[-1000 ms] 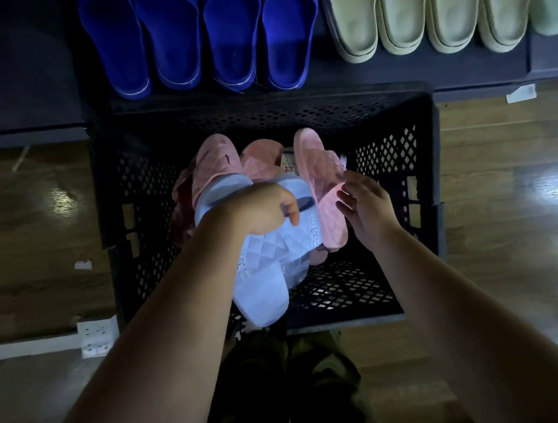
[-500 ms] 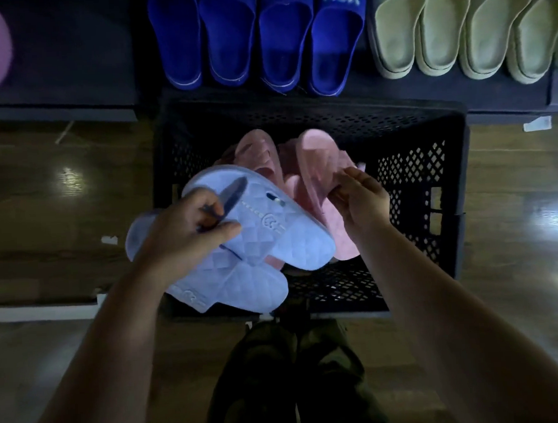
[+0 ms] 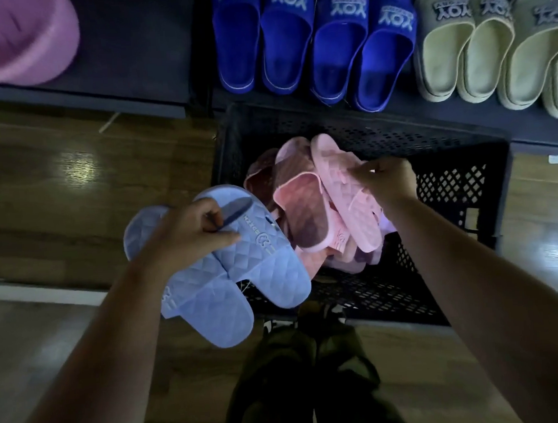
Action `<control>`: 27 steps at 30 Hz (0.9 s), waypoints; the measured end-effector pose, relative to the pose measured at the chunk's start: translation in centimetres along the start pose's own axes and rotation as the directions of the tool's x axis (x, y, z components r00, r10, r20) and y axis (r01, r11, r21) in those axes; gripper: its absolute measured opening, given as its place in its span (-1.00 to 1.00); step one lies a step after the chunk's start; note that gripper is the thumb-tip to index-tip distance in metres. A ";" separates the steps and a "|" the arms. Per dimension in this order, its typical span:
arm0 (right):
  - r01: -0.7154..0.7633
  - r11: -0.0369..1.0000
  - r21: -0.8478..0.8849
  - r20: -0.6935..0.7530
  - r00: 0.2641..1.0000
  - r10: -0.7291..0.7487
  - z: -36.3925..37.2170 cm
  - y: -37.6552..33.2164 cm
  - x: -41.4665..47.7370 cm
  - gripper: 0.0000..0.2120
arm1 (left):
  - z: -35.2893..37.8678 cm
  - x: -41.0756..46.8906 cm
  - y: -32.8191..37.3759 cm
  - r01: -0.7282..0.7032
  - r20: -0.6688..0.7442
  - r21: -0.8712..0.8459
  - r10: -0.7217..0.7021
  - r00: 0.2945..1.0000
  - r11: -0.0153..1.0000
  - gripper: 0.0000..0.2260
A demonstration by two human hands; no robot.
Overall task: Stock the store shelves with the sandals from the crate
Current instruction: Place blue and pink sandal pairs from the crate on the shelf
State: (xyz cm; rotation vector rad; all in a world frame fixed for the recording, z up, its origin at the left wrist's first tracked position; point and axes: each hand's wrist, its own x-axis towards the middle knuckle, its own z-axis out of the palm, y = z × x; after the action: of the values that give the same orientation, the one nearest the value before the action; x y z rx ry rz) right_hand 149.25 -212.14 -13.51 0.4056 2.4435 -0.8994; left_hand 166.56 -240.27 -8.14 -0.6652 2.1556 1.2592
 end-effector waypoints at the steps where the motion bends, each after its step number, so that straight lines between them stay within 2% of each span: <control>1: -0.058 0.996 0.073 0.045 0.997 0.055 0.3 -0.2 0.2 -0.75 | 0.0 0.1 0.0 -0.009 -0.006 0.017 0.009 1.000 1.000 -0.73; 3: -0.119 0.980 0.158 0.100 0.989 0.104 1.3 -0.3 0.3 -0.75 | 0.0 0.2 0.4 -0.026 -0.004 0.035 0.026 1.000 0.999 -0.74; 4: -0.090 0.988 0.124 0.078 0.994 0.081 1.6 -0.4 0.4 -0.75 | 0.0 0.2 0.5 -0.031 -0.003 0.040 0.031 1.000 0.999 -0.74; 6: -0.030 1.000 -0.001 -0.077 0.997 0.029 1.9 -0.6 0.2 -0.74 | 0.1 0.4 0.7 -0.025 -0.009 0.044 0.026 1.000 0.999 -0.74; 8: -0.023 0.998 -0.059 -0.252 0.968 0.008 2.3 -0.7 -0.4 -0.77 | 0.1 0.5 0.6 -0.023 -0.015 0.046 0.024 1.000 0.999 -0.74; 10: 0.049 0.994 -0.098 -0.313 0.947 -0.077 3.2 -0.4 -1.0 -0.79 | 0.2 0.7 0.3 -0.021 -0.005 0.012 0.021 1.000 1.000 -0.73; 13: 0.120 0.983 -0.140 -0.169 0.975 -0.143 3.7 -0.1 -1.2 -0.83 | 0.2 0.9 0.0 -0.017 0.012 -0.011 0.017 1.000 1.000 -0.74; 17: 0.155 0.907 -0.392 -0.064 0.979 -0.195 2.0 -0.6 0.7 -0.83 | -0.1 0.9 0.0 -0.024 -0.005 0.037 0.025 1.000 0.999 -0.74; 18: 0.147 0.902 -0.405 -0.043 0.983 -0.179 1.7 -1.0 1.2 -0.85 | -0.1 1.0 0.0 -0.027 -0.012 0.034 0.027 1.000 0.999 -0.74; 20: 0.089 0.952 -0.294 -0.002 0.996 -0.094 1.7 -1.8 1.9 -0.94 | -0.1 1.0 -0.1 -0.026 -0.016 0.021 0.026 1.000 0.999 -0.74; 21: 0.034 0.989 -0.145 0.043 0.999 -0.028 1.9 -2.1 2.1 -0.93 | 0.0 1.0 -0.1 -0.026 -0.015 0.019 0.026 1.000 0.999 -0.73; 23: -0.097 0.981 0.166 0.194 0.979 0.064 2.3 -2.3 2.4 -0.80 | 0.0 1.1 -0.1 -0.024 -0.012 0.016 0.024 1.000 1.000 -0.73; 24: -0.124 0.968 0.217 0.282 0.958 0.059 2.5 -2.3 2.4 -0.70 | 0.0 1.1 -0.1 -0.019 -0.010 0.013 0.019 1.000 1.000 -0.73; 26: -0.057 0.989 0.135 0.373 0.928 0.003 3.3 -2.3 2.0 -0.50 | -0.1 1.0 0.0 -0.008 -0.006 0.004 0.008 1.000 1.000 -0.73; 27: 0.034 0.998 0.055 0.357 0.933 -0.052 3.9 -2.3 1.8 -0.43 | -0.1 1.0 0.0 -0.004 -0.005 -0.005 0.004 1.000 1.000 -0.74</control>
State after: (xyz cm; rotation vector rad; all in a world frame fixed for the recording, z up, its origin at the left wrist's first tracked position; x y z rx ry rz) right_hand 148.12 -216.25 -15.91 0.1838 2.1052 -0.9593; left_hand 165.79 -240.47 -8.76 -0.6675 2.1593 1.2664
